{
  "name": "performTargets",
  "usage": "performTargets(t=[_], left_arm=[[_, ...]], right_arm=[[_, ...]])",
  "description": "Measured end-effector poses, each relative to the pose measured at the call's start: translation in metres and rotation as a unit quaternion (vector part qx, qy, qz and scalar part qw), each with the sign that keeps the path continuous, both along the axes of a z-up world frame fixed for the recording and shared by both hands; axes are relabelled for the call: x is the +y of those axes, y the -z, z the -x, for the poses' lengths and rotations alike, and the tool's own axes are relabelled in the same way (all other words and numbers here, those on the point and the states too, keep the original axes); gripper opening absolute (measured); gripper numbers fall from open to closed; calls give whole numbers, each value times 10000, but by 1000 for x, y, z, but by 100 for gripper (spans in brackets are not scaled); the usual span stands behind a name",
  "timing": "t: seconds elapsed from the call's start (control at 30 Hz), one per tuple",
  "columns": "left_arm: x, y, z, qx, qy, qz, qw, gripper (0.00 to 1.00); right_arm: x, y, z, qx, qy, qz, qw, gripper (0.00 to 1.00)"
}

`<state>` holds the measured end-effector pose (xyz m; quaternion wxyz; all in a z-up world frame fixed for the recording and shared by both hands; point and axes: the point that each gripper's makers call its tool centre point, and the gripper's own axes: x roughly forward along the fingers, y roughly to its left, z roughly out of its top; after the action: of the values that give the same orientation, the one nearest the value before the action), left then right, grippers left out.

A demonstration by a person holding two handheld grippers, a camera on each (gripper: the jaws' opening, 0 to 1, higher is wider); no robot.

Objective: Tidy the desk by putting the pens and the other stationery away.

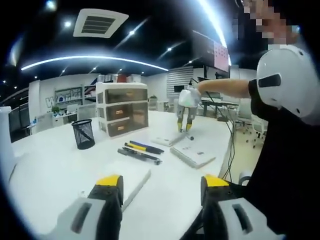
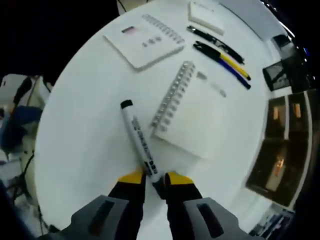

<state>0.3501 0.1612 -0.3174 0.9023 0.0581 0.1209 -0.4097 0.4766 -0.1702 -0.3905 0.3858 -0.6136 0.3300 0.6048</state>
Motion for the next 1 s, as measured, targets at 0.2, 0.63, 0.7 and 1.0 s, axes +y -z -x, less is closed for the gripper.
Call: performTargets(t=[0.2, 0.63, 0.7, 1.0], left_arm=[[-7, 1, -2, 52, 84, 16, 9999, 62], [-7, -5, -2, 135, 194, 261, 9994, 60], [-8, -8, -1, 131, 241, 359, 9990, 61], [-12, -18, -5, 186, 340, 772, 9963, 61]], right_arm=[[-1, 2, 2, 219, -231, 322, 9990, 10], [-7, 1, 8, -114, -569, 346, 9977, 7], [-10, -2, 7, -245, -525, 360, 9977, 7], [5, -49, -29, -1774, -879, -143, 9801, 7]])
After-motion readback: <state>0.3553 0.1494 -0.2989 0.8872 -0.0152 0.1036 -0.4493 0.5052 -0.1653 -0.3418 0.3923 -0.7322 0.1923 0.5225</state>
